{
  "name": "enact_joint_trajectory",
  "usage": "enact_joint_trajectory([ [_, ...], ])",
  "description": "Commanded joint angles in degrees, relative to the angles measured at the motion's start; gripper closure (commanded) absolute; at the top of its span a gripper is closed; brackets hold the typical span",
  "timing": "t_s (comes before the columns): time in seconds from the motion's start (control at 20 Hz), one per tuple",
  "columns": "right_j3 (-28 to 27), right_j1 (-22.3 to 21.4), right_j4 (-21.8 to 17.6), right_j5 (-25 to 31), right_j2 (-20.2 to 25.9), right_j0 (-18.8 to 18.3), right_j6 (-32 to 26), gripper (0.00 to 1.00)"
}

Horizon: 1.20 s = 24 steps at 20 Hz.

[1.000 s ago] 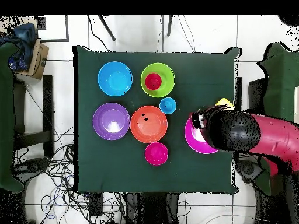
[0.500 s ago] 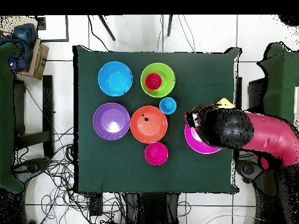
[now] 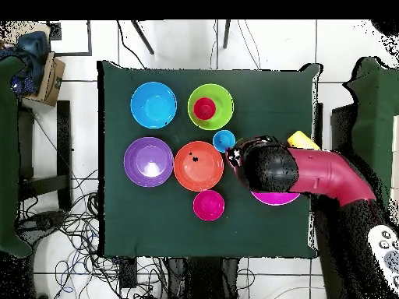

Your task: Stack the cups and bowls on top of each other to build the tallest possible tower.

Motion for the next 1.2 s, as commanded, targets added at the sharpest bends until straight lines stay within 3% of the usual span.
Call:
enact_joint_trajectory([
  [0.05,3.6,6.4,-6.1,-5.6,-6.1,4.7,9.5,0.00],
  [0.3,1.3,10.2,-7.4,-6.2,-9.9,7.9,10.3,0.00],
  [0.75,0.2,16.3,-12.1,-15.1,-13.8,8.0,7.2,0.00],
  [0.95,0.5,17.3,-12.4,-14.2,-12.6,5.6,3.4,0.00],
  [1.2,4.8,12.0,-8.7,-10.0,-7.0,0.4,-0.7,0.00],
])
